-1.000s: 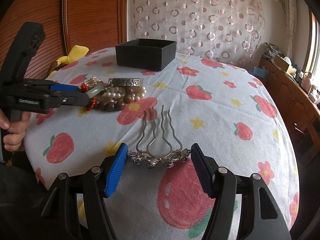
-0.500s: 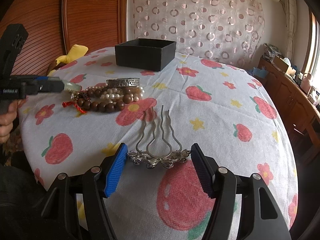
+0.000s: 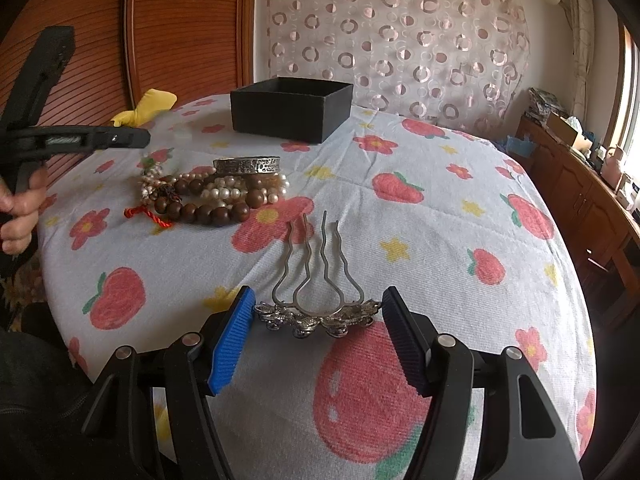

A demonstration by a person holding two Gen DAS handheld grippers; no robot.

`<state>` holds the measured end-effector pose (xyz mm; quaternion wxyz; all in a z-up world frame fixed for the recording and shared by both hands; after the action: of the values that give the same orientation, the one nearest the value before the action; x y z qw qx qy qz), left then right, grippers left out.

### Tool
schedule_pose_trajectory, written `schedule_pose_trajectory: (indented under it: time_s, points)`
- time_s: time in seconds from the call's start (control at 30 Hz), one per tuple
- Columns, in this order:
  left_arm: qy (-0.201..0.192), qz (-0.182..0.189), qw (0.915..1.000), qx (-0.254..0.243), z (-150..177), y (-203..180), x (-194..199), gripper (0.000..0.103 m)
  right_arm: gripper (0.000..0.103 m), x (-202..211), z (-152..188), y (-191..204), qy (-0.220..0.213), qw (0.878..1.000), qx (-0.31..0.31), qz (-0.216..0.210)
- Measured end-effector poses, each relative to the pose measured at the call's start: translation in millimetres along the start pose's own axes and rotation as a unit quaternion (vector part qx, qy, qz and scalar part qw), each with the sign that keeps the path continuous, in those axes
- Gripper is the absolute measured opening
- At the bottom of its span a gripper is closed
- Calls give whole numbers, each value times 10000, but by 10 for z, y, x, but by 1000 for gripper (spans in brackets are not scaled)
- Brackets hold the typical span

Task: Organize jewelry
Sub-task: 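Grasp the jade green bangle with the left tool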

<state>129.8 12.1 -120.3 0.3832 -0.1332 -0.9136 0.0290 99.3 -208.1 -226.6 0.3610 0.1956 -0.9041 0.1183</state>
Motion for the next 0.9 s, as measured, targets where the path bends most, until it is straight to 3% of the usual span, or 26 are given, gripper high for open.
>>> schedule_pose_trajectory:
  time_s: [0.23, 0.3, 0.33, 0.47, 0.6, 0.63, 0.7, 0.8, 0.9]
  points:
    - [209, -230, 9995, -1, -23, 113, -186, 12, 68, 1, 1, 0, -3, 10000, 3, 8]
    - [278, -197, 9994, 38, -31, 138, -228, 36, 68, -1, -4, 2, -8, 10000, 1, 4]
    - [318, -177, 9993, 53, -45, 150, -257, 39, 68, 0, 1, 2, -3, 10000, 1, 5]
    - [603, -79, 9981, -116, -127, 113, -475, 40, 68, -1, -1, 5, 1, 10000, -6, 5]
    - [841, -229, 9959, -238, -175, 136, -706, 40, 68, -2, -17, 19, 4, 10000, 24, 19]
    - [853, -265, 9955, -303, -201, 128, -735, 40, 68, -3, -17, 20, 3, 10000, 18, 11]
    - [884, -279, 9950, -373, -231, 121, -767, 11, 68, 2, -19, 24, 4, 10000, 16, 5]
    - [859, -150, 9949, -513, -239, 64, -743, 7, 72, -2, -26, 22, -1, 10000, 14, 32]
    - [452, -342, 9962, -656, -348, 21, -564, 6, 73, -11, -34, 19, -5, 10000, -9, 4]
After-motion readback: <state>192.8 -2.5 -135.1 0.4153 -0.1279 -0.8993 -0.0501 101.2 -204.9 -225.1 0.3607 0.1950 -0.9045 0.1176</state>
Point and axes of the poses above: each gripper's, at about its wrist camera, not at the fingertips, and x roughly against the way its jaws point, y to its left, z to its underside, the point moved 7 cm from there along -x, roughly the way its jaws point, and after that the axes turned 2 degrees about y, right-handed, at the moved point
